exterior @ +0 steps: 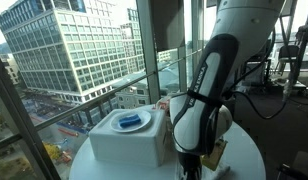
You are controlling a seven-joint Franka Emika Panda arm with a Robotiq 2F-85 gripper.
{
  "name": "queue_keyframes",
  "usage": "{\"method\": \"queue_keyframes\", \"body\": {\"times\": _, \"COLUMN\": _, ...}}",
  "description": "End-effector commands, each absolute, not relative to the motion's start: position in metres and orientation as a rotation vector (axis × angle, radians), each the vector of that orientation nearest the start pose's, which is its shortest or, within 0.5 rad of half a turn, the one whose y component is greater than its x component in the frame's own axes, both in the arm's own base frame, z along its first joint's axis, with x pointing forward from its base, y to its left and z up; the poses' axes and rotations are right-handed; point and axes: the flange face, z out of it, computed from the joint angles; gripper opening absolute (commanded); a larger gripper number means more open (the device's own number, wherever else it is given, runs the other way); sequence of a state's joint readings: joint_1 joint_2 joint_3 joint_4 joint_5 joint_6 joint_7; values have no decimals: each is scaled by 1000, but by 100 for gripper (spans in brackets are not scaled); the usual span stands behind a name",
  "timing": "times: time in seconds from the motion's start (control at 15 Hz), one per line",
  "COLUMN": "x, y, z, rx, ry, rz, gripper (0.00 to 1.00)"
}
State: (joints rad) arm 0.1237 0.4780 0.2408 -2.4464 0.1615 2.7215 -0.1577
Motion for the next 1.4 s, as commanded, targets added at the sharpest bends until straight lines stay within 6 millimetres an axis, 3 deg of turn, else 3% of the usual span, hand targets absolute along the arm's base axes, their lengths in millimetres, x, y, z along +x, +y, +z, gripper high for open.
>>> {"method": "queue_keyframes", "body": {"times": 0.0, "x": 425, "y": 177, "z": 94, "rx": -2899, "ry": -559, "rz": 360, "gripper": 48}}
{"method": "queue_keyframes", "body": {"times": 0.4, "x": 408, "y": 174, "z": 96, "rx": -2878, "ry": -553, "rz": 491, "gripper": 95}}
{"method": "queue_keyframes", "body": {"times": 0.47, "x": 406, "y": 172, "z": 93, "rx": -2877, "ry": -549, "rz": 507, "gripper": 99}}
{"method": "queue_keyframes", "body": {"times": 0.73, "x": 402, "y": 176, "z": 91, "rx": -2911, "ry": -593, "rz": 473, "gripper": 100}}
{"method": "queue_keyframes", "body": {"times": 0.87, "x": 400, "y": 178, "z": 92, "rx": -2923, "ry": -625, "rz": 477, "gripper": 97}}
{"method": "queue_keyframes", "body": {"times": 1.0, "x": 399, "y": 179, "z": 92, "rx": -2932, "ry": -646, "rz": 476, "gripper": 73}}
{"method": "queue_keyframes", "body": {"times": 1.13, "x": 396, "y": 181, "z": 92, "rx": -2942, "ry": -665, "rz": 478, "gripper": 65}}
{"method": "queue_keyframes", "body": {"times": 1.33, "x": 394, "y": 183, "z": 91, "rx": -2952, "ry": -687, "rz": 479, "gripper": 42}}
